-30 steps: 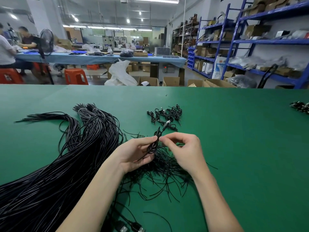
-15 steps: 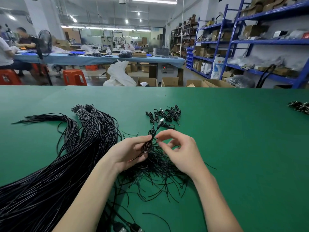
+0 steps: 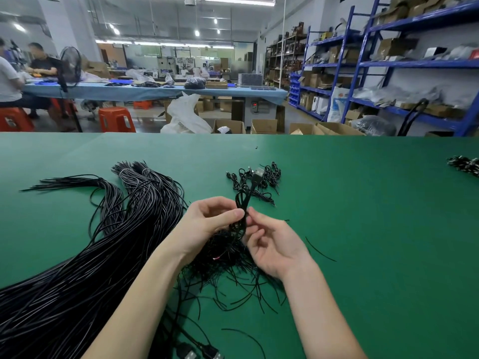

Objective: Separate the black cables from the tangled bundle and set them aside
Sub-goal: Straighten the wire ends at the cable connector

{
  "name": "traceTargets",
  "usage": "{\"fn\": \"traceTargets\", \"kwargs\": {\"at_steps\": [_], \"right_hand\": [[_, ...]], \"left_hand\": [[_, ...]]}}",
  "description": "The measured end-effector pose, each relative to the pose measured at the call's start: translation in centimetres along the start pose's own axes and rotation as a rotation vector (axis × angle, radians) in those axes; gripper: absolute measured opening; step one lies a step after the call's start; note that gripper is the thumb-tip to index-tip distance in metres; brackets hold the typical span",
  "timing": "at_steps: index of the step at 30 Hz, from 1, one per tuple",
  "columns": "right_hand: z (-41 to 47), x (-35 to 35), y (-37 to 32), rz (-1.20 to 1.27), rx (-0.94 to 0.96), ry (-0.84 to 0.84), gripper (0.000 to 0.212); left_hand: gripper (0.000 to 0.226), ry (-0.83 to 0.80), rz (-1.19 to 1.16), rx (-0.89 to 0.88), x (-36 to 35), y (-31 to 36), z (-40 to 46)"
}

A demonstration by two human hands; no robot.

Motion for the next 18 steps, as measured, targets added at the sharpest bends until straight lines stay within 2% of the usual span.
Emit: {"fn": "traceTargets", "kwargs": {"at_steps": [2,3,4,8,10,13,15,18], "right_hand": [[0.2,-0.3,0.5,0.034,-0.014,-0.01,0.008],[0.2,-0.3,0.1,-0.069,0.049,-0.001,0.007],[0.3,-0.2,-0.9,-0.241,0.164,0.033,0.007],[-1.9,-1.3,-6.2,-1.048,0.851,0.17,0.009],[-3.4,-2.4,-6.8,-1.295,1.095,0.174,0.009],[-5.0,-3.2,-6.9,-1.41,1.316,0.161,0.008],[-5.8,-3.8,-6.7,-1.48,1.431,0.184,0.005],[-5.6,-4.0,-6.2,-1.472,1.389,0.217,0.005]], "left_hand": [[0.011,0.037,0.071,-0.005,0.5,0.1,0.1],[0.014,0.049,0.028,0.026,0.6,-0.2,0.2],[0.018,0.06,-0.052,0.082,0.6,-0.8,0.2],[0.02,0.05,-0.219,0.316,-0.3,-2.9,0.0],[0.023,0.052,-0.329,0.403,-0.6,-3.7,-0.2],[0.039,0.041,-0.498,0.47,-1.0,-4.2,-0.4],[0.041,0.02,-0.565,0.477,-1.4,-4.3,-0.4],[0.027,0.012,-0.452,0.411,-0.9,-4.1,-0.1]]}}
Point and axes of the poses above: each hand's wrist, its own z-axis towards the middle knuckle, its own x-axis out of the back of the hand, y = z × x, the point moved 9 cm from there along z, towards the middle knuckle, and after that the axes turned 1 degree about x, right-handed, at the moved point
